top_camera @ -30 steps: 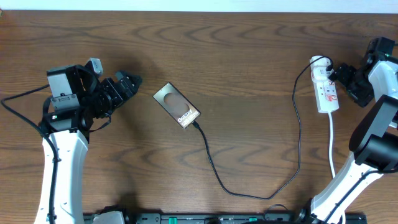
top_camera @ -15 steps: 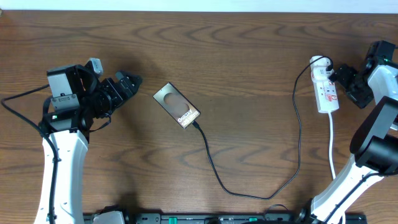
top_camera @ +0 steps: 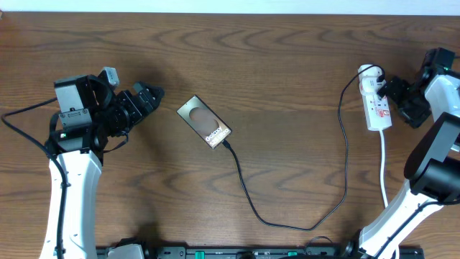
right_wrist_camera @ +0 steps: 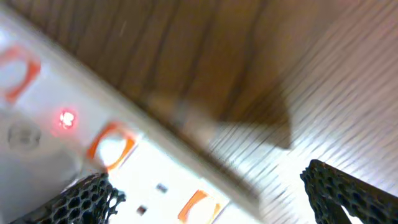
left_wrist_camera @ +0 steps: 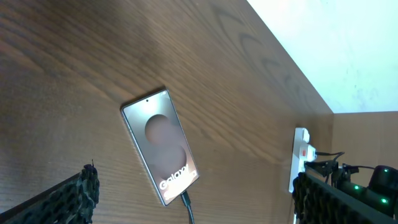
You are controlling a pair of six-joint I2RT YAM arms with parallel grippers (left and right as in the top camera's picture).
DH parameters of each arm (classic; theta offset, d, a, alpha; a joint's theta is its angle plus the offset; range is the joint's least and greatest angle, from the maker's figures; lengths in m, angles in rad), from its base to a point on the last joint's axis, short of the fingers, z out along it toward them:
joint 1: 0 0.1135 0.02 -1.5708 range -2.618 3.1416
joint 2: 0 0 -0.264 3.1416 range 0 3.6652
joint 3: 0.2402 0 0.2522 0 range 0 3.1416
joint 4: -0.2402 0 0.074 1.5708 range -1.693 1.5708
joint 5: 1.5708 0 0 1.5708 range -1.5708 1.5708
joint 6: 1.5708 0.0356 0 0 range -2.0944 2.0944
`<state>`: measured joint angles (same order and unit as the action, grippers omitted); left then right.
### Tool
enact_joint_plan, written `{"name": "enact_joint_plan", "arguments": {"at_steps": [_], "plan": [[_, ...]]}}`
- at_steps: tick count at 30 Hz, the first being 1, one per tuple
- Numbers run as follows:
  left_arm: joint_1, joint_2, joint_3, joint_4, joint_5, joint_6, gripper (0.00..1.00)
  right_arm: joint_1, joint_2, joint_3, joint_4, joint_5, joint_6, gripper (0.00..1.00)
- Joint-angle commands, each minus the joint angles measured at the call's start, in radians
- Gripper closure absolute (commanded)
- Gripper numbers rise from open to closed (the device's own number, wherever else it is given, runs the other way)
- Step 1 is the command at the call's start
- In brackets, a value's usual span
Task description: Plug charger to phone and switch on socket
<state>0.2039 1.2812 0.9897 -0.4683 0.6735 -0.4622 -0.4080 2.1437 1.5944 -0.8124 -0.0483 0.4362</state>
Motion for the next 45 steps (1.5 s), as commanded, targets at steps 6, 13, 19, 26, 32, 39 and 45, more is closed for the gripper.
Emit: {"name": "enact_joint_plan", "arguments": {"at_steps": [6,13,19,26,32,39,45], "plan": [[0.000,-0.001,-0.004,-0.007,-0.013,0.024,0.02,0.070,0.016,-0.037,-0.055,-0.080,-0.041,0.01],[0.000,-0.001,-0.004,-0.055,-0.084,0.025,0.02,0.070,-0.206,-0.038,-0.127,-0.012,-0.041,0.01],[0.000,-0.001,-0.004,-0.085,-0.084,0.025,0.02,0.076,-0.432,-0.038,-0.205,-0.010,-0.052,0.02],[0.000,-0.002,-0.004,-0.132,-0.083,0.027,0.02,0.121,-0.678,-0.038,-0.334,-0.019,-0.101,0.05],[0.000,-0.007,-0.004,-0.201,-0.079,0.104,0.07,0.195,-0.795,-0.038,-0.399,-0.073,-0.146,0.99],[0.000,-0.061,-0.004,-0.288,-0.085,0.186,0.90,0.339,-0.845,-0.038,-0.469,-0.093,-0.191,0.99],[-0.021,-0.232,-0.004,-0.407,-0.182,0.235,0.93,0.511,-0.861,-0.063,-0.484,-0.084,-0.190,0.99]]}}
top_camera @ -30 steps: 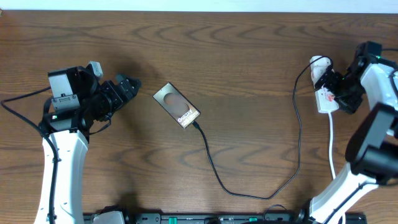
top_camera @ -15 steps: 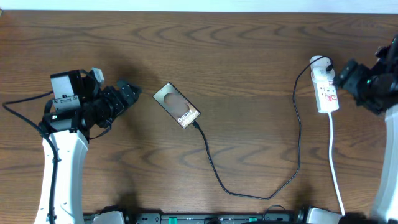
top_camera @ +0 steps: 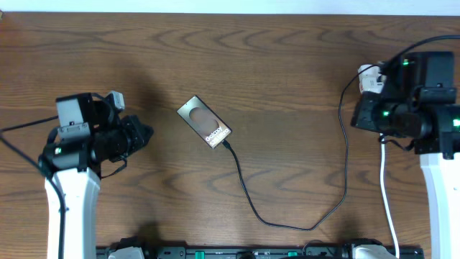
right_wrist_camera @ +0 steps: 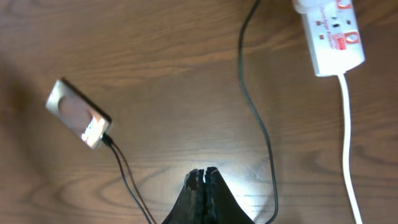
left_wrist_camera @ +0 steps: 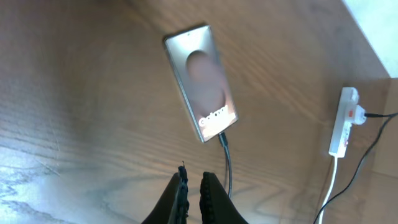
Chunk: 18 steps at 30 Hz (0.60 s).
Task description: Plug charger to phone and switch on socket
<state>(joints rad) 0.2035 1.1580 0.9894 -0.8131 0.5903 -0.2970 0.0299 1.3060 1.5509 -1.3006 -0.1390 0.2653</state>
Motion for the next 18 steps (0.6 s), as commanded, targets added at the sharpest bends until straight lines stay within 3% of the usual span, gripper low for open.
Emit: {"name": "enact_joint_plan", "arguments": {"at_steps": [1,7,13,14,15,16,18], "plan": [[-0.032,-0.143,-0.003,-0.078,-0.116,0.087,0.93,0.098,-0.033,-0.036,0.016,0.017,-0.018,0.99],[-0.142,-0.374,-0.024,-0.102,-0.132,0.124,0.93,0.228,-0.176,-0.252,0.195,0.062,0.014,0.99],[-0.217,-0.523,-0.043,-0.105,-0.132,0.147,0.93,0.260,-0.328,-0.447,0.321,0.062,0.044,0.97],[-0.219,-0.534,-0.043,-0.105,-0.132,0.147,0.91,0.259,-0.345,-0.467,0.322,0.062,0.054,0.73],[-0.218,-0.538,-0.043,-0.104,-0.132,0.146,0.58,0.259,-0.357,-0.483,0.319,0.062,0.064,0.17],[-0.218,-0.539,-0.043,-0.099,-0.132,0.146,0.02,0.259,-0.363,-0.492,0.319,0.061,0.067,0.01],[-0.218,-0.537,-0.043,-0.103,-0.132,0.147,0.02,0.259,-0.367,-0.502,0.311,0.062,0.077,0.01]]}}
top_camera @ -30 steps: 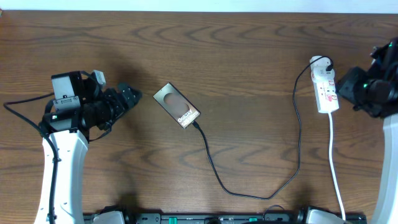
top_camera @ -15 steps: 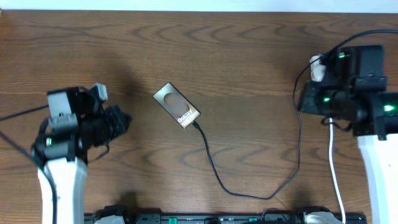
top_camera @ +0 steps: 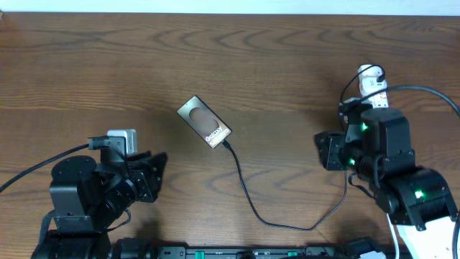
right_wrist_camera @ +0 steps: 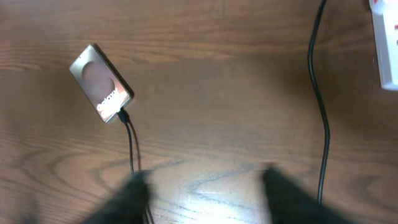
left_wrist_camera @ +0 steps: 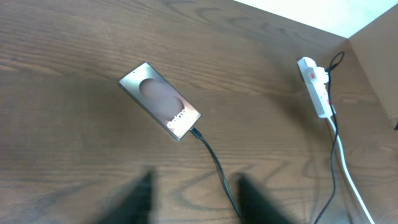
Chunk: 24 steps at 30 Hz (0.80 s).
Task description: Plug charger to phone and switch on socket
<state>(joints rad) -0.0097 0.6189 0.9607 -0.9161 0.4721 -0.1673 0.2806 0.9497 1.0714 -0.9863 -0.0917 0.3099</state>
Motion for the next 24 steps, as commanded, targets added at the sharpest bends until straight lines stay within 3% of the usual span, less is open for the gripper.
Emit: {"name": "enact_joint_plan", "arguments": {"at_steps": [1,19,24], "plan": [[-0.005,0.003,-0.014,-0.004,-0.013,0.017,0.02,0.008,-0.011,-0.023,-0.013,0.014,0.034,0.01],[-0.005,0.005,-0.014,-0.009,-0.014,0.018,0.02,0.008,0.008,-0.024,-0.031,0.014,0.034,0.01],[-0.032,-0.079,-0.018,-0.010,-0.212,0.022,0.02,0.008,0.008,-0.024,-0.031,0.014,0.033,0.01]]}}
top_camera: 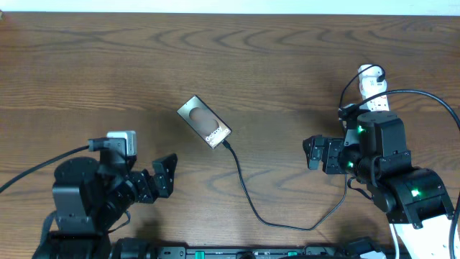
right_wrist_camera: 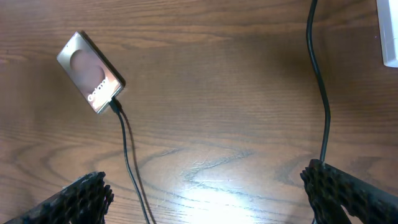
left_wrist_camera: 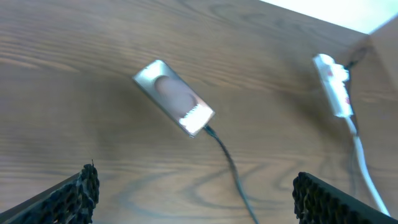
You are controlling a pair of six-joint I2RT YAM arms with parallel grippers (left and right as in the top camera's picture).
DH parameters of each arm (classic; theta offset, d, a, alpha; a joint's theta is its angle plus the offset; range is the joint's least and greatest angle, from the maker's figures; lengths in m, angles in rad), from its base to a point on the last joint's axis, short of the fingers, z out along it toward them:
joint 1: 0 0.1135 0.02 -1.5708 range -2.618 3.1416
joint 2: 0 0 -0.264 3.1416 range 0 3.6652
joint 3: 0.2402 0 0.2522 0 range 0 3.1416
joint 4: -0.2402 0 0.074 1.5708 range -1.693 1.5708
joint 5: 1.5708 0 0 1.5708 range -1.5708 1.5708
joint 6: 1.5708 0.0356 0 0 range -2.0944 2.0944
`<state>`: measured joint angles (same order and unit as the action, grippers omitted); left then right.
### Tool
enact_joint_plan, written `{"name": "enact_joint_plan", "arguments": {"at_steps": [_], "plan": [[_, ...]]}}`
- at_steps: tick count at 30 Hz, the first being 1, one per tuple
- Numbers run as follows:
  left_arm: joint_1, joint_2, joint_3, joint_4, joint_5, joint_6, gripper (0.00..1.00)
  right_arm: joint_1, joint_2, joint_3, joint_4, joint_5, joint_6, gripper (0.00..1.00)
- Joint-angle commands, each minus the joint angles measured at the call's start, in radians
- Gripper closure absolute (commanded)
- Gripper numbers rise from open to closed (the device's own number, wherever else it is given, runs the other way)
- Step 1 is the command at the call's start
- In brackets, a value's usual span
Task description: Plug charger to phone and switch on socket
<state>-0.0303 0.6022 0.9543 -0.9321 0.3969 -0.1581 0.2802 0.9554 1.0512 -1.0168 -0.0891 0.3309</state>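
The silver phone (top_camera: 205,122) lies flat at the table's middle, with the black charger cable (top_camera: 244,188) plugged into its lower end. The cable loops toward the front and runs up to the white socket strip (top_camera: 373,86) at the far right, partly hidden by my right arm. My left gripper (top_camera: 165,175) hangs open at the front left, well short of the phone (left_wrist_camera: 174,98). My right gripper (top_camera: 314,154) is open at the front right, away from the strip. Both wrist views show wide-apart fingers (left_wrist_camera: 87,186) (right_wrist_camera: 329,186) with nothing between them.
The wooden table (top_camera: 108,65) carries only the phone, cable and strip. A white mains lead (left_wrist_camera: 360,162) runs from the strip toward the front edge. A black rail (top_camera: 215,252) lines the table's front edge between the arm bases.
Both grippers have opened wide; their fingers were closer together and blurred before. Both arms are almost where they were at the front of the table. Phone, cable and strip have not moved.
First my left gripper was open just left of the phone and my right gripper open at the socket strip, whose red light glowed. Then both were shut and pulled back. Later both arms stood at the table's front, and now both grippers are open there.
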Motion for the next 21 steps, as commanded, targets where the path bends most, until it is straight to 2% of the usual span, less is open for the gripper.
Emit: {"name": "enact_joint_plan", "arguments": {"at_steps": [1,5,7,14,21], "plan": [[-0.011,-0.087,-0.019,0.026,-0.166,0.034,0.02,0.009,0.003,-0.004,-0.001,0.011,0.013,0.01],[-0.008,-0.229,-0.128,0.169,-0.170,0.272,0.02,0.009,0.003,-0.004,-0.001,0.011,0.013,0.01],[0.009,-0.332,-0.243,0.287,-0.171,0.357,0.02,0.009,0.003,-0.004,-0.001,0.011,0.013,0.01],[0.073,-0.505,-0.571,0.634,-0.114,0.366,0.02,0.009,0.006,-0.004,-0.001,0.011,0.012,0.01],[0.073,-0.557,-0.743,0.750,-0.102,0.362,0.02,0.009,0.006,-0.004,-0.001,0.011,0.013,0.01]]}}
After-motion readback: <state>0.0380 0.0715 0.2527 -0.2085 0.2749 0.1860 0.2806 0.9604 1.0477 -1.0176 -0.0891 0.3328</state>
